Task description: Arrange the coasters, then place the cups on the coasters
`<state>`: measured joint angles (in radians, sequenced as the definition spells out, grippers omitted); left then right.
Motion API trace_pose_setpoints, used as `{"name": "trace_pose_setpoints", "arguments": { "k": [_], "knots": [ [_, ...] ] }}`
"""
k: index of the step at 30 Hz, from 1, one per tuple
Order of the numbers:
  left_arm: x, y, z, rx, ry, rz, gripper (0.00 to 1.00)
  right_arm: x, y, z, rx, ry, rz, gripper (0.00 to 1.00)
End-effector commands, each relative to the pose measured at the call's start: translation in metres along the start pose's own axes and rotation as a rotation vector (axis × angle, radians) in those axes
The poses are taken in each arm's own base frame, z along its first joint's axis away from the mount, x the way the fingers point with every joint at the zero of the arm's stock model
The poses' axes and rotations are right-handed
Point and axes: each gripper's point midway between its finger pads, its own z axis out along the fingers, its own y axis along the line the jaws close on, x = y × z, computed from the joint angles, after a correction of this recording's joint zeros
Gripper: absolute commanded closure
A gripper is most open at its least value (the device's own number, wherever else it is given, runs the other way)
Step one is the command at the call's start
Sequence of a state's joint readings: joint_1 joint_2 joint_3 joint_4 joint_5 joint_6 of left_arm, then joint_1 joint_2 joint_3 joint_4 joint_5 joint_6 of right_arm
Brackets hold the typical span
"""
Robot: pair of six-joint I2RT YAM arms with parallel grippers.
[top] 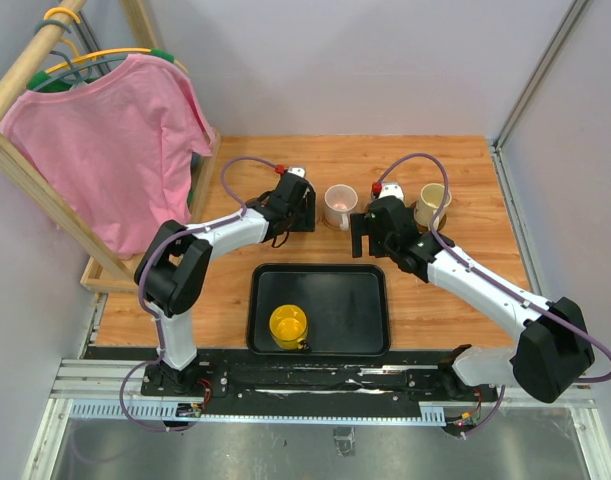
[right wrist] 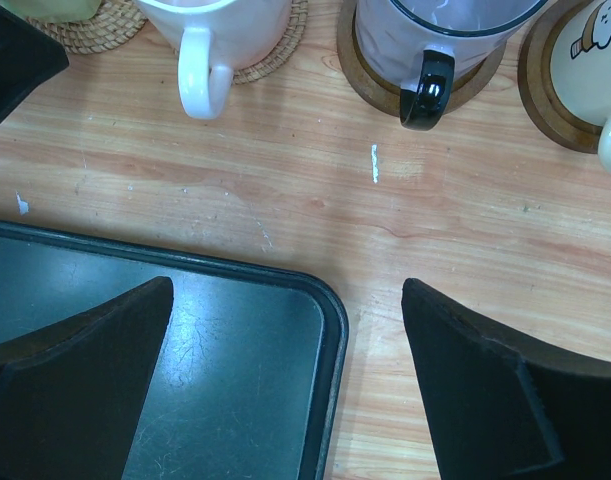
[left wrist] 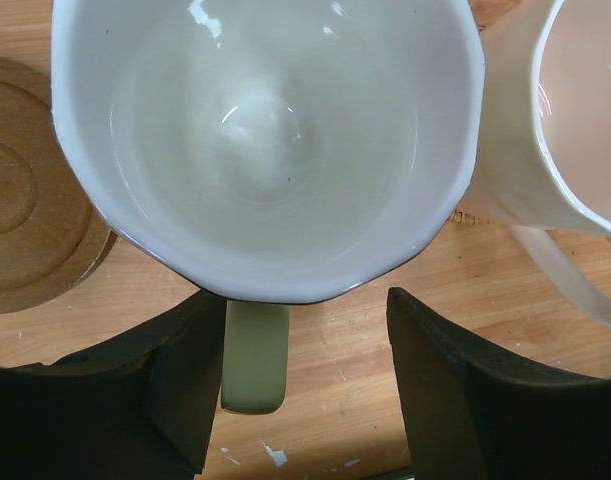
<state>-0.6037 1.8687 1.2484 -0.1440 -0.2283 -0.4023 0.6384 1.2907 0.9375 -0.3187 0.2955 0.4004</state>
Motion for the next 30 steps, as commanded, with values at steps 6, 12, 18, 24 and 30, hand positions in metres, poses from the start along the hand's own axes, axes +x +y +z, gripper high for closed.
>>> {"name": "trace_pose_setpoints", "arguments": {
  "k": [6, 12, 18, 24, 30],
  "knots": [
    [-0.015, -0.011, -0.013, 0.056, -0.043, -0.028, 0.34, -0.001, 0.004, -0.001, -0.010, -0.004, 0.000, 0.02],
    [-0.013, -0.011, -0.014, 0.061, -0.040, -0.032, 0.34, 0.000, 0.004, -0.002, -0.013, -0.005, 0.003, 0.02],
    [-0.010, -0.008, -0.015, 0.051, -0.039, -0.035, 0.32, 0.000, 0.003, -0.004, -0.016, -0.009, 0.006, 0.02],
    [-0.017, 0.003, -0.026, 0.001, -0.075, -0.040, 0.19, 0.000, 0.004, -0.006, -0.023, -0.010, 0.011, 0.02],
    [-0.033, 0.008, -0.049, -0.006, -0.125, -0.041, 0.00, -0.001, 0.003, -0.008, -0.022, -0.015, 0.010, 0.02]
  ]
}}
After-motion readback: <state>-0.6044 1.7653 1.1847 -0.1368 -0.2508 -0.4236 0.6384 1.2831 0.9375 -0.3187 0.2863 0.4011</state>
